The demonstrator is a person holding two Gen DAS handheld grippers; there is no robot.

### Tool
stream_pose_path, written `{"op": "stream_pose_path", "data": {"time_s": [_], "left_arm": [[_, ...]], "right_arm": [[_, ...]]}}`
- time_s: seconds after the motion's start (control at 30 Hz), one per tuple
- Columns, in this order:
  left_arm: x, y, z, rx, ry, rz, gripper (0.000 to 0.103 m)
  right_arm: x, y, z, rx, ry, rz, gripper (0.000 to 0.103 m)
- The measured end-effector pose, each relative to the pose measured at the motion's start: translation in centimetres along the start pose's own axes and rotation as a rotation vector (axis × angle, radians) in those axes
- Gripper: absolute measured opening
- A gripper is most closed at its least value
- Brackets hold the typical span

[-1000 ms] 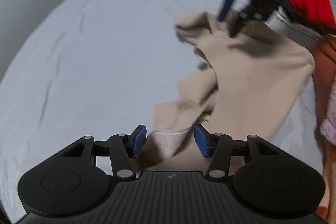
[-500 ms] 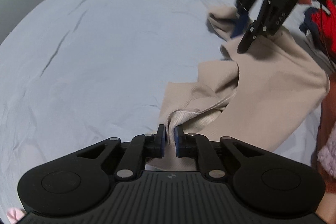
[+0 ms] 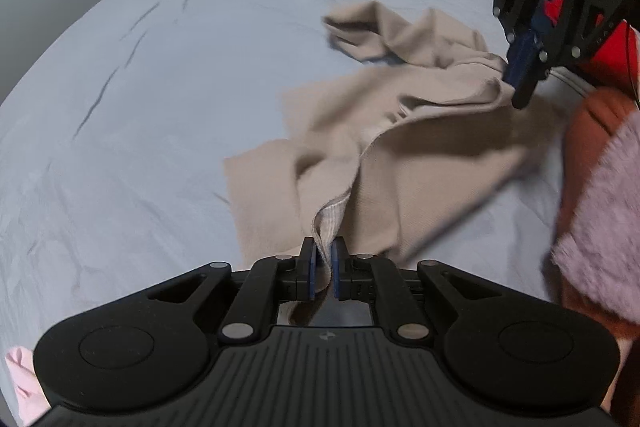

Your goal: Fold clothes

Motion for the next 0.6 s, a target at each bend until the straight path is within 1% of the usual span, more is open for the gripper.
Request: {"op": "stream_pose_path", "data": {"time_s": [0.03,0.07,0.1,0.13,0.23,0.3,0.37,0.47,0.53,0.57,0.6], "left_arm": [[-0.1,0.2,-0.5,0.0,0.011,0.001,0.007],[-0.3,0.8,-1.7,0.001,0.032,0.004,0.007],[-0.3,1.0,-2.5,0.001,0.047,0.006,0.007],[-0.1,1.4,-3.4,-0.004,0.07,0.005,0.007],[0.5,2.0,-5.5,-0.039,0.157,0.006,0.007],[0.4,2.2,-5.9,-0.015,0.154,0.002,0.008],[0.3,2.2,-6.1,0.016,0.144,-0.003,0.008],[-0.6,1.8,-5.9,0.08,0.122,-0.027,0.011],[-1.1,1.4,-5.7,0.128,0.105,-0.046,0.019],[-1.3,1.2,-5.6,0.17,0.089,-0.055,0.019],[-1.5,1.0,-5.3,0.236,0.067,-0.065,0.019]], "right_arm": [[0.2,0.5,0.5,0.0,-0.001,0.005,0.008],[0.8,1.9,1.5,0.012,-0.009,0.016,0.008],[0.9,2.3,1.8,0.015,-0.009,0.019,0.008],[1.3,3.2,2.3,0.023,-0.004,0.025,0.008],[3.4,4.3,2.7,0.028,0.033,0.028,0.008],[4.0,4.8,2.9,0.037,0.051,0.027,0.008],[4.2,5.3,2.9,0.038,0.087,0.017,0.008],[4.0,5.4,3.4,0.022,0.129,0.0,0.012],[3.6,5.3,3.9,0.004,0.143,-0.01,0.014],[3.2,5.2,4.2,-0.012,0.154,-0.018,0.018],[3.2,5.2,4.5,-0.02,0.159,-0.021,0.024]]}}
Point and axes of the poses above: each gripper's, at about its wrist camera, not at the fingertips, and x roughly the way its jaws point, z to its left, y to its underside, the point moved 5 cm from there along x, roughly the way its jaws point, and after that the axes turned 15 degrees about -z, right-handed, at the moved point
